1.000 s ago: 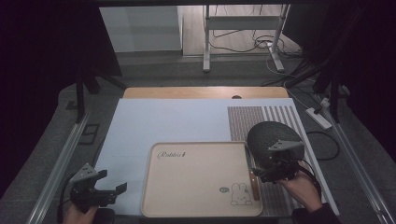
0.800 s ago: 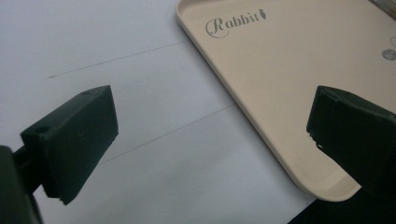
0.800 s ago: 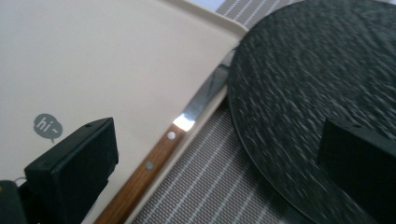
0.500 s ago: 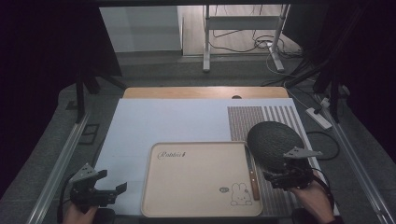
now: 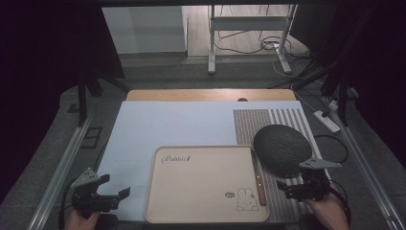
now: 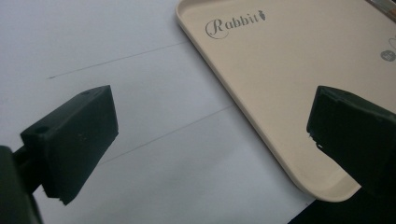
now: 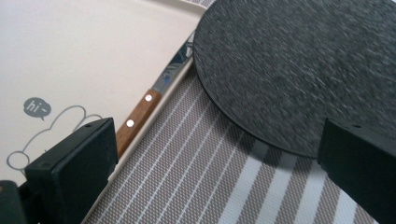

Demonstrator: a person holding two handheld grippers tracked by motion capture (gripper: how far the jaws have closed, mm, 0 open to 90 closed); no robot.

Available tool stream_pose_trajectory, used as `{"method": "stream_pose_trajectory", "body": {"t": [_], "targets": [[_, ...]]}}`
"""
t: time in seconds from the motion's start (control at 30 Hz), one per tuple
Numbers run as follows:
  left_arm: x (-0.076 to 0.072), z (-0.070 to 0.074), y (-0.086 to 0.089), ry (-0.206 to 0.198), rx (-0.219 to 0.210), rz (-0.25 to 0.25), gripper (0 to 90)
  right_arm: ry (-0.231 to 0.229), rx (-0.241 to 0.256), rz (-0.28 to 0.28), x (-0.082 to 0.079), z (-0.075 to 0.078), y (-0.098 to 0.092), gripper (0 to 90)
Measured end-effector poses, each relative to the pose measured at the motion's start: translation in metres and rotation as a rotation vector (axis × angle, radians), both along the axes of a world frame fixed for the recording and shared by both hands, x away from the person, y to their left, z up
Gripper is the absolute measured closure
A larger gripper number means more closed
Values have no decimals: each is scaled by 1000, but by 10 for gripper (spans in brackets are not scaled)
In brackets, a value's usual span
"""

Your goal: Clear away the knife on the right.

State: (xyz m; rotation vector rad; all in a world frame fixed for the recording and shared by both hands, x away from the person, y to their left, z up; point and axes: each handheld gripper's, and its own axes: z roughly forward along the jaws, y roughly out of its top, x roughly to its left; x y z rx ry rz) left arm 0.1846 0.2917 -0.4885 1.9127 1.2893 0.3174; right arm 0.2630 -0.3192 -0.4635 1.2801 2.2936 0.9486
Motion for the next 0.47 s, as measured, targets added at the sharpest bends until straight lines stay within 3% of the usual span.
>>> {"method": "stream_pose_trajectory", "body": {"t": [0.47], "targets": [[0, 0, 0, -1, -2, 2, 20, -4, 26, -55, -13, 2, -15, 0]]}}
